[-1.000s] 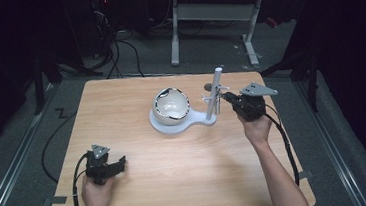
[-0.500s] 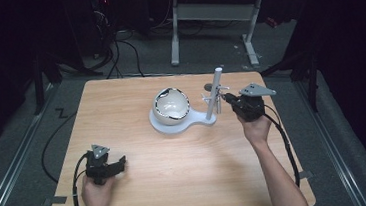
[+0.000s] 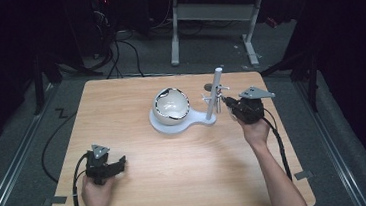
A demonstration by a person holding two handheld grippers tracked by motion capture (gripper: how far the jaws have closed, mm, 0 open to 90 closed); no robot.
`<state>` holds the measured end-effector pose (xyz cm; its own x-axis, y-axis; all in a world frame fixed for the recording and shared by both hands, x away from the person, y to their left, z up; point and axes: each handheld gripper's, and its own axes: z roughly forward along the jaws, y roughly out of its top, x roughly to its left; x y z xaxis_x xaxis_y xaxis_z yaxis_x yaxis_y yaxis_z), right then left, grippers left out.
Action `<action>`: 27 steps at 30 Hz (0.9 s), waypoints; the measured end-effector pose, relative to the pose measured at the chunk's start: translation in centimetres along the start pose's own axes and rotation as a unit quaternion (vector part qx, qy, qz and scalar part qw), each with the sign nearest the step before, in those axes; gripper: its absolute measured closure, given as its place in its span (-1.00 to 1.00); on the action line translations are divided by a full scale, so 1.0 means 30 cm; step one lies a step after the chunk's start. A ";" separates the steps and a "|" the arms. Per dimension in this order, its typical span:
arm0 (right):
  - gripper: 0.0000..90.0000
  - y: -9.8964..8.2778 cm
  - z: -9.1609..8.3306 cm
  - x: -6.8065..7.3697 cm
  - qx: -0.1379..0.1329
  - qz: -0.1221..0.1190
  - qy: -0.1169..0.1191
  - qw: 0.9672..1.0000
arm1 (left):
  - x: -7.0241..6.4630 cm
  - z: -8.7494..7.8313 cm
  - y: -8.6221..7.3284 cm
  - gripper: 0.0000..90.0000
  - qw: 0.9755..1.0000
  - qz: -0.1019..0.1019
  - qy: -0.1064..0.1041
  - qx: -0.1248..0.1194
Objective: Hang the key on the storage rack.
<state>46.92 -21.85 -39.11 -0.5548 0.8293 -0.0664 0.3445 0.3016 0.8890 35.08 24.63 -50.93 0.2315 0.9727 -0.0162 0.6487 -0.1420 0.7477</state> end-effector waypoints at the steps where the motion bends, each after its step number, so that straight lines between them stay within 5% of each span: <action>1: 0.91 -0.003 0.002 -0.001 0.001 0.002 0.000 1.000 | 0.000 0.000 0.000 -0.49 1.000 0.000 0.000 0.000; 17: 0.91 -0.022 -0.023 -0.015 -0.002 0.009 0.001 1.000 | -0.001 0.000 0.000 -0.49 1.000 0.002 0.001 0.000; 27: 0.52 -0.031 -0.081 -0.041 -0.023 0.029 0.000 0.999 | -0.002 0.001 0.000 -0.49 1.000 0.003 0.003 0.000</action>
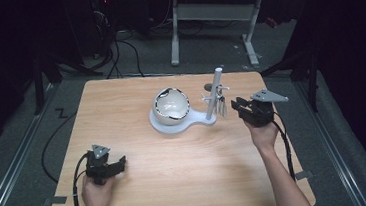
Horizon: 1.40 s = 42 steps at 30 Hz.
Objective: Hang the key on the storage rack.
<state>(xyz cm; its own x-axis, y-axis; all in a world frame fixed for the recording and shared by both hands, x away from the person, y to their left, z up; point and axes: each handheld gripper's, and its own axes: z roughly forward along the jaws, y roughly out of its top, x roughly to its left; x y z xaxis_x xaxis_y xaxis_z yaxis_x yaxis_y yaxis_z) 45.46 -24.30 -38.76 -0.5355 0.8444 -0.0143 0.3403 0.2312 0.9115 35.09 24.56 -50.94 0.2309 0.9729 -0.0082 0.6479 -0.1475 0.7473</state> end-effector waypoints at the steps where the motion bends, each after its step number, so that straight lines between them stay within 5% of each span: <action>1: 0.49 -0.001 -0.005 -0.004 -0.001 0.003 0.000 1.000 | 0.000 0.000 0.000 -0.49 1.000 0.000 0.000 0.000; 9: 0.32 -0.009 -0.044 -0.025 -0.009 0.011 -0.020 1.000 | 0.000 0.000 0.000 -0.49 1.000 0.000 0.000 0.000; 42: 0.18 -0.070 -0.152 -0.067 -0.033 0.030 -0.027 0.999 | 0.000 0.000 0.000 -0.49 1.000 0.000 0.001 0.000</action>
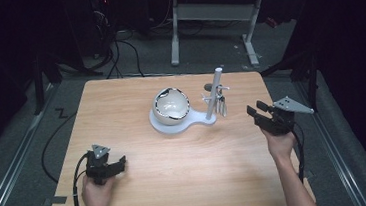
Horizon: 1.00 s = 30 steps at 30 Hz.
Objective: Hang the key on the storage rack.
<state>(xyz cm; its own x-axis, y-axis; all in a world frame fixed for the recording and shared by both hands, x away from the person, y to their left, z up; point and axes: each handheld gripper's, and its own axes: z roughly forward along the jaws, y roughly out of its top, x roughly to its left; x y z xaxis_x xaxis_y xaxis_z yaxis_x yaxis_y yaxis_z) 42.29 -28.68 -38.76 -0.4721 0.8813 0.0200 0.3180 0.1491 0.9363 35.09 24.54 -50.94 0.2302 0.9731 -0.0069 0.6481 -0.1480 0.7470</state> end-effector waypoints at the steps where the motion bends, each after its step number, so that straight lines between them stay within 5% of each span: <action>1: 0.18 -0.003 -0.004 -0.002 0.001 0.001 0.000 1.000 | 0.000 0.000 0.000 -0.48 1.000 0.000 0.000 0.000; 30: 0.22 -0.108 -0.073 -0.040 0.000 0.027 -0.011 1.000 | 0.000 0.000 0.000 -0.48 1.000 0.000 0.000 0.000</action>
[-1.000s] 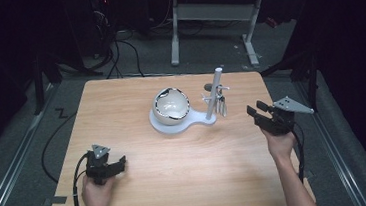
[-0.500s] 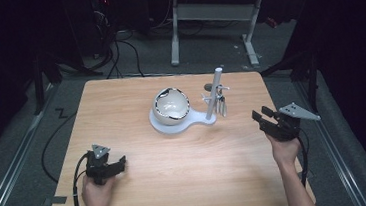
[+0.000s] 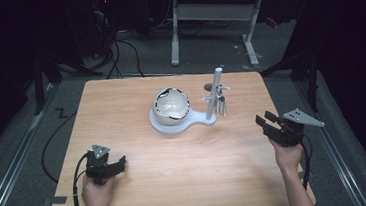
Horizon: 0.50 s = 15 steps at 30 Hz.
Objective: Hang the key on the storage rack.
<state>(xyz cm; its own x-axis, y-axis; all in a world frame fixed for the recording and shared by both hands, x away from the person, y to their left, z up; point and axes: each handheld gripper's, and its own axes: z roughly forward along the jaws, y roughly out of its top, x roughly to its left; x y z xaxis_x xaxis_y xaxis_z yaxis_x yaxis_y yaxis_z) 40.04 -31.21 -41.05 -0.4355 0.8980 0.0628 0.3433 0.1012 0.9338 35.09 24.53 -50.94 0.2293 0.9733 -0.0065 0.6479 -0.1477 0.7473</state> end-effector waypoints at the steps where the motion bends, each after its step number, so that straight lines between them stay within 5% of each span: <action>1: 0.22 -0.005 0.000 0.000 0.001 0.002 0.000 1.000 | 0.000 0.000 0.000 -0.48 1.000 0.000 0.000 0.000; 15: 0.25 -0.057 0.019 0.005 0.014 0.017 0.008 1.000 | 0.000 0.000 0.000 -0.48 1.000 0.000 0.000 0.000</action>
<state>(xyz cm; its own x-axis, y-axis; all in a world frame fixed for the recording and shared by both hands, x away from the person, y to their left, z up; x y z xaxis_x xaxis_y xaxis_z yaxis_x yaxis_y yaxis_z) 39.86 -31.00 -42.85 -0.4362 0.8943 0.1001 0.3816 0.0831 0.9206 35.09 24.53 -50.94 0.2285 0.9735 -0.0070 0.6481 -0.1467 0.7473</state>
